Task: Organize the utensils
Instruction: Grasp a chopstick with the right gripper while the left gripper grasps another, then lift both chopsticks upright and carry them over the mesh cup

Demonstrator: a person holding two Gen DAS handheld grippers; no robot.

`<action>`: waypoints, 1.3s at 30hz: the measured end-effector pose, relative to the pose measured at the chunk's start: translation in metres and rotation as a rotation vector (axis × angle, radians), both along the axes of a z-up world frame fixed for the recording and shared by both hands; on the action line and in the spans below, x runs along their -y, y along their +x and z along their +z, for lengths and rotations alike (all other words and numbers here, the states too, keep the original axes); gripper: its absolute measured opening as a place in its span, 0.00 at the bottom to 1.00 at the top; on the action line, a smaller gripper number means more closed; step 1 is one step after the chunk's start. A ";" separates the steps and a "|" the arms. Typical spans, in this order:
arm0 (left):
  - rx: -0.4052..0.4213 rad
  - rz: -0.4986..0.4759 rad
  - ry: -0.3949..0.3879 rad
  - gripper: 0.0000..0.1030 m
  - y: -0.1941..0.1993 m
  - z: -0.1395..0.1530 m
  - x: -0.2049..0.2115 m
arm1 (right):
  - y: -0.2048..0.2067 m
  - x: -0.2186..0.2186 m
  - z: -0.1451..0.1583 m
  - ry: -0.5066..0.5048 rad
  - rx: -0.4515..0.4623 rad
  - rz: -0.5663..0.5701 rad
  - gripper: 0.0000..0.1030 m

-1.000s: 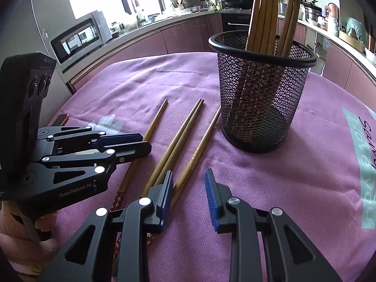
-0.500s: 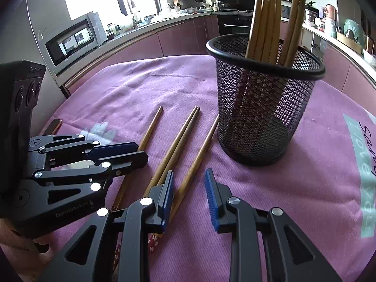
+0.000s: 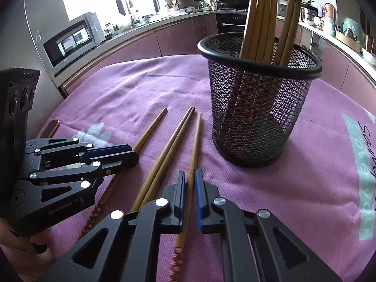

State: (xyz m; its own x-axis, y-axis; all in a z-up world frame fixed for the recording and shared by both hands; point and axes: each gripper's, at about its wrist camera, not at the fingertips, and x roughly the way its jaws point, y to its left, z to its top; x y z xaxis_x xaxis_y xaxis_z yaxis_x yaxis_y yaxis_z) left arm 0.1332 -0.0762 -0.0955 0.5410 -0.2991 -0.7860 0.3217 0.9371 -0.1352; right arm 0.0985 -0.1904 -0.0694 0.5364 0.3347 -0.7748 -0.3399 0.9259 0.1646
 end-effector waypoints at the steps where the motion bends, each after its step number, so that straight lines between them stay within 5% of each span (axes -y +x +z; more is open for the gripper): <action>1: -0.002 0.003 -0.004 0.07 0.000 0.000 -0.001 | 0.000 0.001 0.000 0.006 -0.003 -0.001 0.05; 16: 0.003 0.009 0.019 0.08 -0.002 -0.001 -0.001 | -0.001 -0.004 0.000 -0.029 0.011 0.016 0.10; 27: 0.010 0.035 -0.045 0.07 -0.008 0.010 -0.013 | -0.010 0.009 0.010 0.041 0.026 0.013 0.05; 39: 0.066 -0.006 -0.140 0.07 -0.023 0.046 -0.018 | -0.034 0.017 0.051 0.101 0.144 0.037 0.05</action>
